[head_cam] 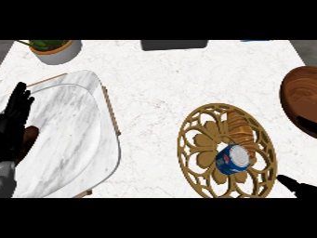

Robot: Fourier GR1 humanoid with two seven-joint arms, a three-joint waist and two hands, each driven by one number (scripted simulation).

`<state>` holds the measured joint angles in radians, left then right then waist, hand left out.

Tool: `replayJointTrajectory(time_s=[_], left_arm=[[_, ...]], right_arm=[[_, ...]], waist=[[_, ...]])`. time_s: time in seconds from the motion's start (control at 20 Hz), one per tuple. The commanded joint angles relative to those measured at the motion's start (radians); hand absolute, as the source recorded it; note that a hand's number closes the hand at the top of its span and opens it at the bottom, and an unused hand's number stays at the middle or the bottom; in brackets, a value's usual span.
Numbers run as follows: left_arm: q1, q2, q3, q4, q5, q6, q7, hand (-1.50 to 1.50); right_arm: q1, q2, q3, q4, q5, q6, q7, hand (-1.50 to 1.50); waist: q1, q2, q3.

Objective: Pick the can from the placemat and place it in the bowl

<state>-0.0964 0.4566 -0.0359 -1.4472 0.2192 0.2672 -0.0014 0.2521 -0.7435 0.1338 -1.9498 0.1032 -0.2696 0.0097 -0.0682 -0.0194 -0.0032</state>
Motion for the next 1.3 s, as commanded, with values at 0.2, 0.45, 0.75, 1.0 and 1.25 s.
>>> replayJointTrajectory(time_s=[0.2, 0.45, 0.75, 1.0, 1.25], left_arm=[[0.039, -0.007, -0.029, -0.11, -0.042, -0.007, 0.058, 0.0], [-0.035, -0.004, -0.011, -0.114, -0.048, -0.031, 0.124, 0.0], [-0.074, -0.011, 0.004, -0.081, -0.04, -0.066, 0.116, 0.0], [-0.1, -0.029, -0.015, -0.04, -0.065, -0.058, 0.116, 0.0], [-0.099, -0.021, 0.001, -0.038, -0.058, -0.093, 0.098, 0.0]], right_arm=[[0.394, -0.034, -0.129, -0.363, 0.097, -0.035, 0.074, -1.5], [0.198, -0.068, -0.186, -0.393, 0.08, 0.083, 0.308, -1.5], [-0.008, -0.227, -0.273, -0.403, -0.096, 0.271, 0.546, -1.5], [-0.142, -0.341, -0.12, -0.318, -0.117, 0.395, 0.678, -1.5], [-0.296, -0.357, -0.008, -0.23, -0.207, 0.532, 0.772, -1.5]], waist=[[0.043, 0.013, 0.003], [0.07, 0.021, 0.002], [0.08, 0.023, 0.002], [0.109, 0.032, 0.001], [0.11, 0.03, 0.001]])
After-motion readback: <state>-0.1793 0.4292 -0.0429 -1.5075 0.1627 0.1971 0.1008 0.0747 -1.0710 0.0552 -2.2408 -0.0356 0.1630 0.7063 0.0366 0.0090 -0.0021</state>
